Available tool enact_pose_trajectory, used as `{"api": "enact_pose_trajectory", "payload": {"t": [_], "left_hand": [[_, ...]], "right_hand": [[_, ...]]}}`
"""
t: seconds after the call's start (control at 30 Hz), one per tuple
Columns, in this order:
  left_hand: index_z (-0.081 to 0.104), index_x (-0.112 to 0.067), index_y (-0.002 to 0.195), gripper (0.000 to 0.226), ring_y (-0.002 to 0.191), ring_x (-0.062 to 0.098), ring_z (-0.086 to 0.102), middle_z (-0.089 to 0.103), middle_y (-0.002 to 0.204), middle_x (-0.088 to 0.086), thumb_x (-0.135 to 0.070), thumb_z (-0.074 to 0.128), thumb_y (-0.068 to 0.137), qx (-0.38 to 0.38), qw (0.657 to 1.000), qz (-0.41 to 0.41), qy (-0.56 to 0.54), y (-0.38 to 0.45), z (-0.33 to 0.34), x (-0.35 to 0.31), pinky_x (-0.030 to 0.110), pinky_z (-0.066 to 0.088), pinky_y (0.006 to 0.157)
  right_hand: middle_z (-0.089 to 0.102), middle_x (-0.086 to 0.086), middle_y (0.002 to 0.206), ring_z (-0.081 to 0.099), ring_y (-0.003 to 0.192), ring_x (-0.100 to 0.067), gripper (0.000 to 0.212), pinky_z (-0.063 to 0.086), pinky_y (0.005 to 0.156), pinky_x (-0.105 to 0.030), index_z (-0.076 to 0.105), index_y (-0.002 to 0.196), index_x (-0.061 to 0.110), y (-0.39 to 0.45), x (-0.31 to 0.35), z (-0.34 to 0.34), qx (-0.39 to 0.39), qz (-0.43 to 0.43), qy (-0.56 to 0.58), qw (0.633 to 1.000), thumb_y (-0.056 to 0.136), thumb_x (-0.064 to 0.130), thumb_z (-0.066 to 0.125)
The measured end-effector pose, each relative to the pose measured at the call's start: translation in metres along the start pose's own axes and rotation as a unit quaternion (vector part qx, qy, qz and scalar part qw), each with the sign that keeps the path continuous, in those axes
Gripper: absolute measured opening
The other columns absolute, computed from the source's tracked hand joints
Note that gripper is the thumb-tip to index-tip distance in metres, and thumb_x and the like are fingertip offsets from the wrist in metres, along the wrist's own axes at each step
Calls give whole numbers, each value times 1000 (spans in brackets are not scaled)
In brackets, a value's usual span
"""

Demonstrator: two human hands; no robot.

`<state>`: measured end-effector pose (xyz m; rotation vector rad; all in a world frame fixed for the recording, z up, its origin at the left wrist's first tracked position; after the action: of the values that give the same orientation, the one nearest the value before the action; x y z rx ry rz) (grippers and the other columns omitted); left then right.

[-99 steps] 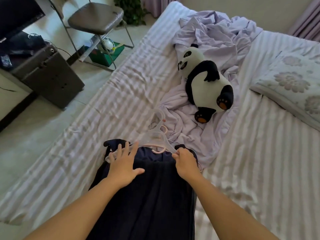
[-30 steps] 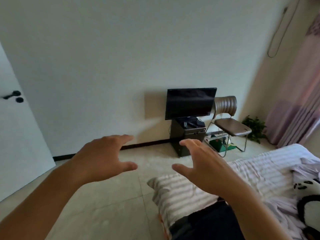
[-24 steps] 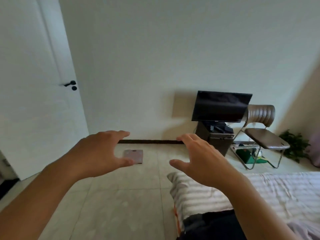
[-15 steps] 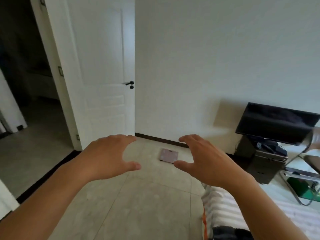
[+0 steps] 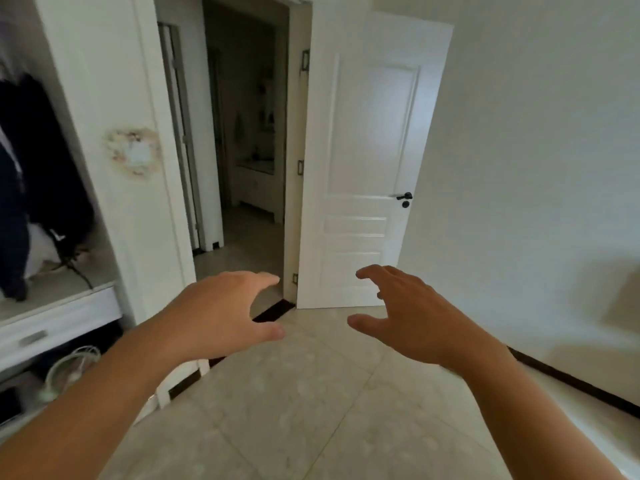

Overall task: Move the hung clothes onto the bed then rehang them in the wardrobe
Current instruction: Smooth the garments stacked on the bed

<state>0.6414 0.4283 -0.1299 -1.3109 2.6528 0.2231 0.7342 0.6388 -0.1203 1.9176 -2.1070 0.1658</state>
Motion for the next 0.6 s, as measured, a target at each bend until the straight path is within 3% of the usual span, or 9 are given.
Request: {"api": "enact_pose_trajectory", "payload": {"t": [0.37,0.6], "left_hand": [[23,-42,151,83,139,11,36,32,155,-15,-73,55,80,-37,989,-142,12,-73,-58,210,38,37,111],[29,-45,146,77,121,8,49,46,144,-16,-75,54,80,-57,973,-220,24,-92,-73,303,30,44,95]], "right_hand": [[37,12,153,47,130,-14,66,45,105,-36,32,145,37,119,197,72,48,-117,19,992,89,57,60],[41,14,150,46,131,-14,64,42,109,-40,33,143,39,194,293,112,77,-209,16,975,89,59,59]]}}
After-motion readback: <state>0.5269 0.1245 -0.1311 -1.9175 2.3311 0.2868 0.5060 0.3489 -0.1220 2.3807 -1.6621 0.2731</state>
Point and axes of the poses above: each hand's wrist, its own y-axis towards the middle knuckle, its own z-axis out of the palm, x = y × z, the point moved 4 cm from there along y, towards the middle knuckle
